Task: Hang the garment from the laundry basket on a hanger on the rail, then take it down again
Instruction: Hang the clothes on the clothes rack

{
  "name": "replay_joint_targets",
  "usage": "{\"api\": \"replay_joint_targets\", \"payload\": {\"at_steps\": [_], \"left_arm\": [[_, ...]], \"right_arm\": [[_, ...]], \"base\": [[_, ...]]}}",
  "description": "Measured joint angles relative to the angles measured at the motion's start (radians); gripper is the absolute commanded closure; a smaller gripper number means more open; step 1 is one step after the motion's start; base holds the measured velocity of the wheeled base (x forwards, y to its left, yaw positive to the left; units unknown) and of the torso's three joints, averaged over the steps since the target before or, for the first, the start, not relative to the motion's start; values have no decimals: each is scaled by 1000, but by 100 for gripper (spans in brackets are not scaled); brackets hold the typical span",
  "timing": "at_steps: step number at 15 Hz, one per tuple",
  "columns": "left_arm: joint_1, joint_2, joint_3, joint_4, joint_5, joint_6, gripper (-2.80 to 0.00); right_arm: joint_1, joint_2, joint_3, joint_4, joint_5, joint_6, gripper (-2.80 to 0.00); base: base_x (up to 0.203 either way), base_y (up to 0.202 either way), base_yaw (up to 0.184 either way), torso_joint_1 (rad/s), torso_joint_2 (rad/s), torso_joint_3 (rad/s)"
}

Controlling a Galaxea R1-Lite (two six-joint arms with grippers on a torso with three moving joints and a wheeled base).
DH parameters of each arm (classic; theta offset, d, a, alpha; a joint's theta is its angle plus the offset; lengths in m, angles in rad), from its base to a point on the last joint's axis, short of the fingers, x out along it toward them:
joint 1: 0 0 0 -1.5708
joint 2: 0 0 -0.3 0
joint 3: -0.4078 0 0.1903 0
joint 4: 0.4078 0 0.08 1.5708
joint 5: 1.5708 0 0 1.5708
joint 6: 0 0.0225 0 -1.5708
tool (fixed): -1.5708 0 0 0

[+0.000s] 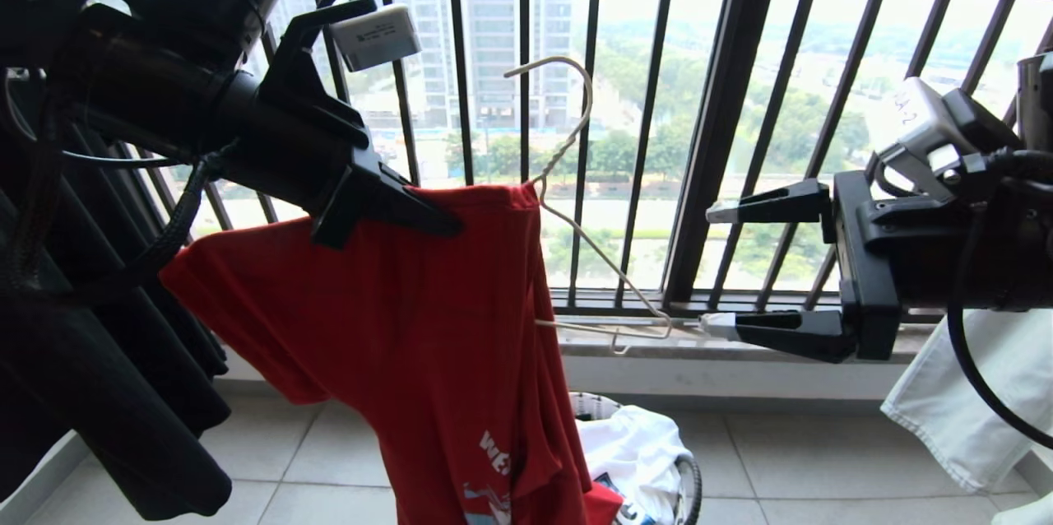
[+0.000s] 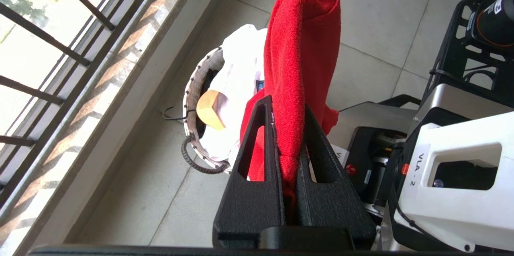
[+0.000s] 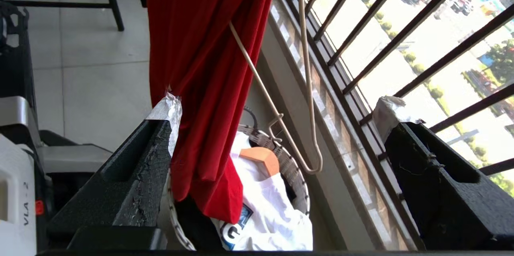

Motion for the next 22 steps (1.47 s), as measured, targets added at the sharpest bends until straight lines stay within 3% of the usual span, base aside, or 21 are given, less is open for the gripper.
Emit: {"api": "replay_joint_targets", "payload": {"at_steps": [1,9,12,14,17,20,22], "left_arm": [[9,-4,0,-24,0,-24,0],[21,-12,63,-275,-3,-277,0],[13,-25,162,-425,-4,-398,0],[12,-52,228,-488,-4,-436,0],[11,-104,319,-522,-3,-500,0],[12,-145,361,-528,-4,-603,0],[11,-163,384,-542,-4,-617,0]], "right_arm": [[-17,-20,10,1,2,60,0],[-54,-102,131,-13,-14,317,0],[-69,-66,192,-98,-14,357,0],[-72,6,197,-190,-13,445,0],[-38,132,177,-308,-10,599,0],[7,234,162,-320,-10,696,0],[47,268,158,-320,-10,726,0]], "base": [[0,0,0,0,0,0],[0,0,0,0,0,0],[0,0,0,0,0,0],[0,0,0,0,0,0],[0,0,0,0,0,0],[0,0,0,0,0,0],[0,0,0,0,0,0]]}}
